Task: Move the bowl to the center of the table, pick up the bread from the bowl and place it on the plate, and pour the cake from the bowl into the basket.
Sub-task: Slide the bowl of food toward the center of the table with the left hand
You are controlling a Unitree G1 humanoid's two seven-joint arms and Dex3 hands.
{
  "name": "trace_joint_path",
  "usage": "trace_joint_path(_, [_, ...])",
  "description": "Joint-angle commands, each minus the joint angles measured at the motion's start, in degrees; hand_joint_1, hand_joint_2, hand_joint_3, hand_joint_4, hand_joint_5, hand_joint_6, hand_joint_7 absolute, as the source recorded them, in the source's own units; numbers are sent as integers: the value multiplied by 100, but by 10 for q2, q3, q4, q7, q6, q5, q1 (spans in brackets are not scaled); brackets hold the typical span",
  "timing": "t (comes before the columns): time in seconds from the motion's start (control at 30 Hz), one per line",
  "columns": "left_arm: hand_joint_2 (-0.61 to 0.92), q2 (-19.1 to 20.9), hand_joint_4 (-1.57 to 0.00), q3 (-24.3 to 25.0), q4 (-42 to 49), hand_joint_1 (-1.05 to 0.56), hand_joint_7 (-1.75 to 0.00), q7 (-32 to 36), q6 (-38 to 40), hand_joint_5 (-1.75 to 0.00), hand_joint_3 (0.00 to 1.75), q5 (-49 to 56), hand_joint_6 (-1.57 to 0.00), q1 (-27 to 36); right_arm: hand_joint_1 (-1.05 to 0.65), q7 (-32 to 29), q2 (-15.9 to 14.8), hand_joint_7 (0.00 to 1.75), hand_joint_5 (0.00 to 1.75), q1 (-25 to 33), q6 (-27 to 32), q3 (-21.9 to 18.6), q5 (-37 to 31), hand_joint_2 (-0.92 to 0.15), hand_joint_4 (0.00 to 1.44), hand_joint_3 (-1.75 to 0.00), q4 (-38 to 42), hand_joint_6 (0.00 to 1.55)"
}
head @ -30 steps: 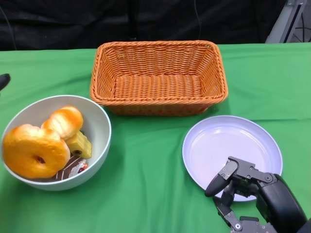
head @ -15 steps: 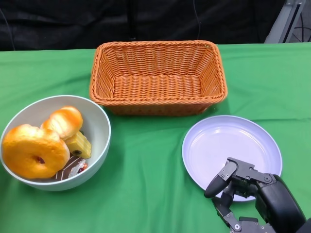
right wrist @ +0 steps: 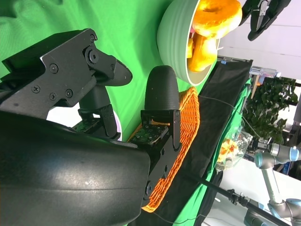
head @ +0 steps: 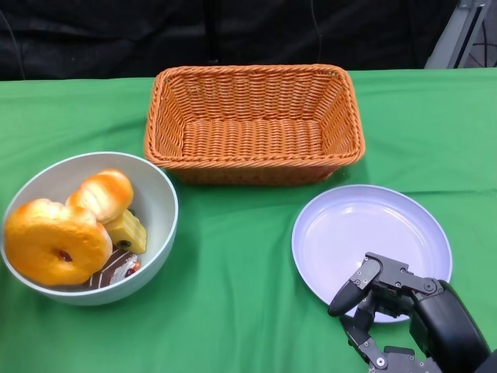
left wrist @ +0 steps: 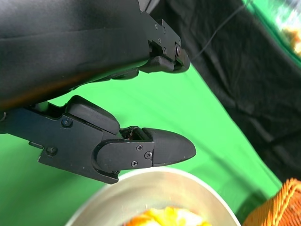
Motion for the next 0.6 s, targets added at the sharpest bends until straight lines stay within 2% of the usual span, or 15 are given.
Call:
trace_joint_path(0.03, [92,11,-9,-6,12,-72,0,-23,35,-1,57,1,-10,-16,4,-2,-2,131,166,4,-5,-3,6,-56,72,-95,3,67])
trace_joint_path(0.2, [92,10,-10,-31,16,-76,-1,-34,79,-1,60,21,-12,-31,4,-4,-2,131,167,4,-7,-1,1,-56,71,-95,2,67])
trace_joint_path(0.33, [92,6,-3,-46,19,-82,0,-55,109,0,61,26,-10,-38,5,-4,-2,132,167,4,-3,0,0,-56,71,-95,-2,67])
trace_joint_path(0.6, [92,-5,0,-40,16,-85,0,-113,153,0,55,12,0,-44,5,-5,0,132,167,5,0,2,0,-56,71,-95,-4,67])
